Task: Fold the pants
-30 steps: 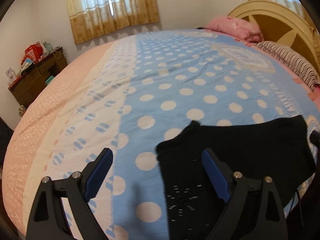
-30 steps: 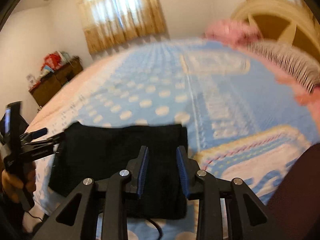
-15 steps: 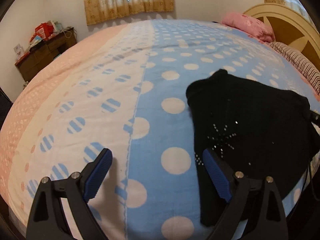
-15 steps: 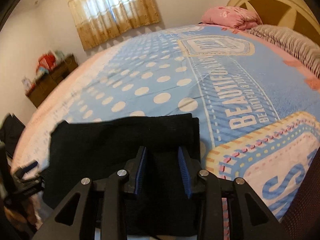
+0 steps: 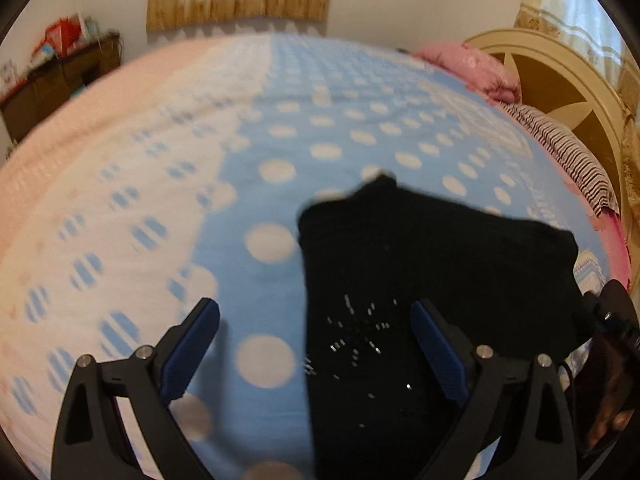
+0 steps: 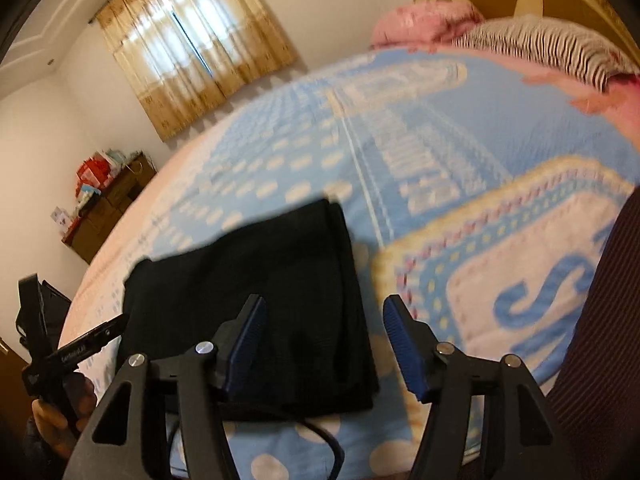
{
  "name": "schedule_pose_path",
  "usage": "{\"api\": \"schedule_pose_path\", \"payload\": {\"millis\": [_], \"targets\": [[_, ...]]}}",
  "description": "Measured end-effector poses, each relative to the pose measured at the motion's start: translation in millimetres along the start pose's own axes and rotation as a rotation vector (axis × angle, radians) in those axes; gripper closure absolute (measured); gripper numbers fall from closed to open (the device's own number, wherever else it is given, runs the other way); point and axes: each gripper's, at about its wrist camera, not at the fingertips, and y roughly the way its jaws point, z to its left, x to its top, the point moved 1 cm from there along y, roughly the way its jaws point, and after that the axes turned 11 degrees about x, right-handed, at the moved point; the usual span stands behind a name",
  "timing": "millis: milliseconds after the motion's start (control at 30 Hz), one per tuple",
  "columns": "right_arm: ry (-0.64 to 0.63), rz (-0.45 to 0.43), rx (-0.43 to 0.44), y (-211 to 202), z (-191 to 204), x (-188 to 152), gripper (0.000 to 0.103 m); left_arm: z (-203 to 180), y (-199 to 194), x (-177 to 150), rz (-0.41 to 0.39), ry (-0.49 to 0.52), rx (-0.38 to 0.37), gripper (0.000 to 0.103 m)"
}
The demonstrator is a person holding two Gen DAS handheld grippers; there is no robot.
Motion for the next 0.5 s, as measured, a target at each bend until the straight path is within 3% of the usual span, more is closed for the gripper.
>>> {"api": "schedule_pose_path", "payload": {"millis": [100,200,367,500], "targets": [[0.012,0.055,-0.036,15.7,-3.3,-11.3,0.040,-1.5,2.7,-7.7,0.006,-0.021,0.002,0.004],[0.058,0.051,-0.003,21.2,-6.2,-19.8,0.040,-9.1,2.2,-9.6,0.014,0.012,0.034,0.001],[-0.073,0.097,-0.050,29.5,15.2,-27.9,0.040,-11.4,3.4,-11.3,0.034,0.012,0.075,0.000],[-0.033,0.092,-0.022,30.5,6.7,-27.2,0.040,-10.7,2.6,-13.0,0.036,0.020,0.079,0.000]]}}
